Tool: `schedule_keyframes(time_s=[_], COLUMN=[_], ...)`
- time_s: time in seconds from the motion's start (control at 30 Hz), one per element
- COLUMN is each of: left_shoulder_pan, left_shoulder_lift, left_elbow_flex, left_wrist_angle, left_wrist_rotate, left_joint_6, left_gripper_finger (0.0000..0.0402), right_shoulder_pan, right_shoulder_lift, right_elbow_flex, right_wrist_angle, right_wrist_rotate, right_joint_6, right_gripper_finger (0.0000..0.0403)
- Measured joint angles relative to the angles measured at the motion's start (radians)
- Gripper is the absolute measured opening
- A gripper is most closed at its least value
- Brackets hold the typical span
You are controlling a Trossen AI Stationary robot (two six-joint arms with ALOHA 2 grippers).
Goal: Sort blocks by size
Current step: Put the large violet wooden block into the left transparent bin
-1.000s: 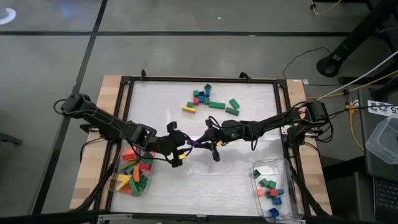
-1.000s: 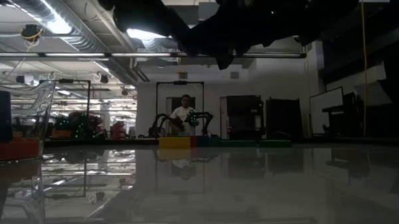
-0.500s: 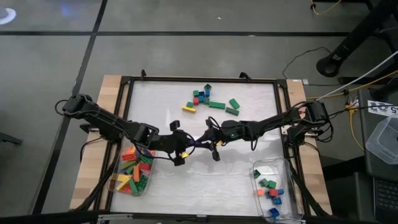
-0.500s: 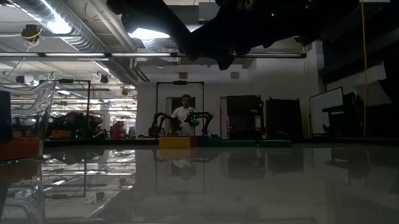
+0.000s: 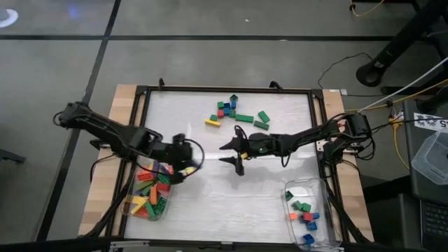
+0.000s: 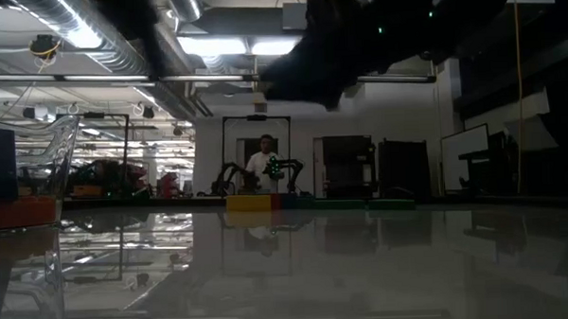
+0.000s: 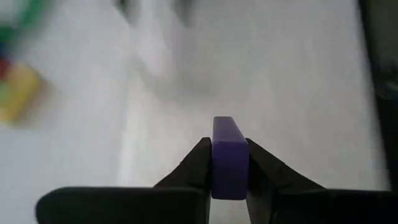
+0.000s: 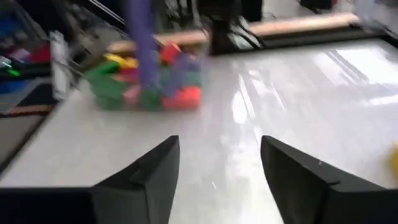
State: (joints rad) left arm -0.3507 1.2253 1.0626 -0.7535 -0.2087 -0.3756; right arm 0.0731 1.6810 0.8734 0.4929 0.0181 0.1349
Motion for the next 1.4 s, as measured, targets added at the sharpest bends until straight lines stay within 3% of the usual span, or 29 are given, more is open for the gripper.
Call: schedule_keyframes(time_s=[0.1,0.27,0.37,0.53,0.77,1.13,1.4], left_shoulder_pan=[-0.030,-0.114,-0.169,-0.215,-0.218,-0.218,-0.218], left_shoulder_lift=[-0.054,-0.102,-0.107,-0.092,-0.092,-0.093,-0.093], left_elbow_flex=[0.000,-0.016,-0.039,-0.091,-0.212,-0.266,-0.266], left_wrist_angle=[-0.164,-0.333,-0.363,-0.384,-0.388,-0.380,-0.380], left_wrist_rotate=[0.165,0.320,0.323,0.311,0.311,0.311,0.306], left_joint_6=[-0.138,-0.439,-0.583,-0.650,-0.750,-0.747,-0.751], left_gripper_finger=[0.0051,0.0055,0.0056,0.0057,0.0058,0.0059,0.0059], right_shoulder_pan=[-0.049,-0.160,-0.229,-0.327,-0.424,-0.446,-0.447], right_shoulder_lift=[-0.007,-0.007,-0.007,-0.007,-0.007,-0.007,-0.007], right_elbow_flex=[0.000,-0.001,-0.001,-0.002,-0.001,0.093,0.189], right_wrist_angle=[-0.080,-0.246,-0.367,-0.498,-0.546,-0.857,-0.974], right_wrist_rotate=[0.012,0.031,0.031,0.030,0.026,0.017,0.092], right_joint_6=[0.000,0.054,0.112,0.201,0.228,0.132,0.040], right_gripper_finger=[0.0236,0.0238,0.0238,0.0238,0.0239,0.0239,0.0239])
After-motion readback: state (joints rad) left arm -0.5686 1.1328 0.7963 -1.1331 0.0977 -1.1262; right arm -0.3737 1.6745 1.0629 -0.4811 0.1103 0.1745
